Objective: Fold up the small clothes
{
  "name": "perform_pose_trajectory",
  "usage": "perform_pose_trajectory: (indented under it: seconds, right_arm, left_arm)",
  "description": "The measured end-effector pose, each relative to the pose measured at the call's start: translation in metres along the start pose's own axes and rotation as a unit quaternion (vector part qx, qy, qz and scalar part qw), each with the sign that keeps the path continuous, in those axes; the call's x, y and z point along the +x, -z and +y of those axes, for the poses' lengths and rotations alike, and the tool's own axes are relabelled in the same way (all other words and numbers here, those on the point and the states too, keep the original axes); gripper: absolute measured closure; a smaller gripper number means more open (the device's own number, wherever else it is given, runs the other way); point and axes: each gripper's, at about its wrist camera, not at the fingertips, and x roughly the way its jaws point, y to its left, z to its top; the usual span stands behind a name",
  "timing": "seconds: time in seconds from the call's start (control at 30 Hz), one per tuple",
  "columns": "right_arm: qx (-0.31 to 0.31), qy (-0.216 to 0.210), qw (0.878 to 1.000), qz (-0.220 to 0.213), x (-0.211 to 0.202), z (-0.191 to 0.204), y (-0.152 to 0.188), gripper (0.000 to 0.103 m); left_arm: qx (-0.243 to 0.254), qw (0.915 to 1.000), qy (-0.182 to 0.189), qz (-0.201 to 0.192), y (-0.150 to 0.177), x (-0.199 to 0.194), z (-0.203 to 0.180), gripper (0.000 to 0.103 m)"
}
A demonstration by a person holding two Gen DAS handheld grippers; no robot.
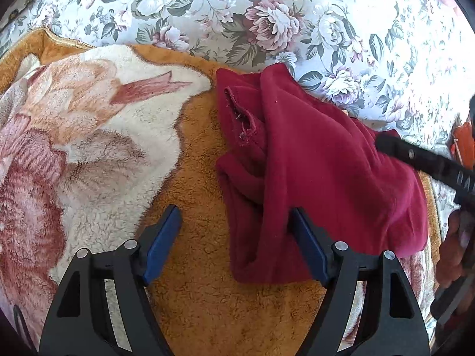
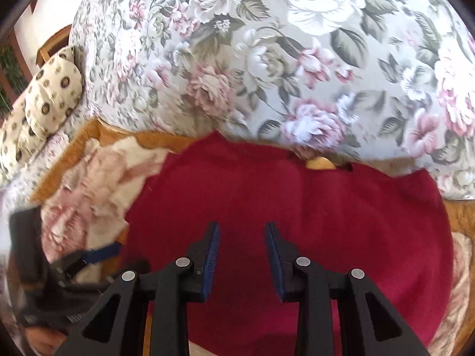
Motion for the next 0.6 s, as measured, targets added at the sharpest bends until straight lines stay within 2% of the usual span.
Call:
perform_pose_trajectory:
  seconds: [0.13,0.37,0.6]
  right_arm:
    - [-0.001,0.001,1.0,-0.001,0.01,0.014,-0.013,0.073]
    - [-0.01,-0.015,1.0,0.012,0.036,0.035,-0.032,0.073]
    - [-0.009,-0.031,0.998,0.056,0.078,0.049,-0.041,0.071]
  left_arm:
    - [0.004,1.0,0.001,-0.003,0.001,0.0,-0.001,0.025]
    - [0.002,0.9994,0.035,-0.005,0.003,-0.009,0.008,0.025]
    - [-0.007,0.9982,0.059,0.0,0.005,-0.012,0.011,0.025]
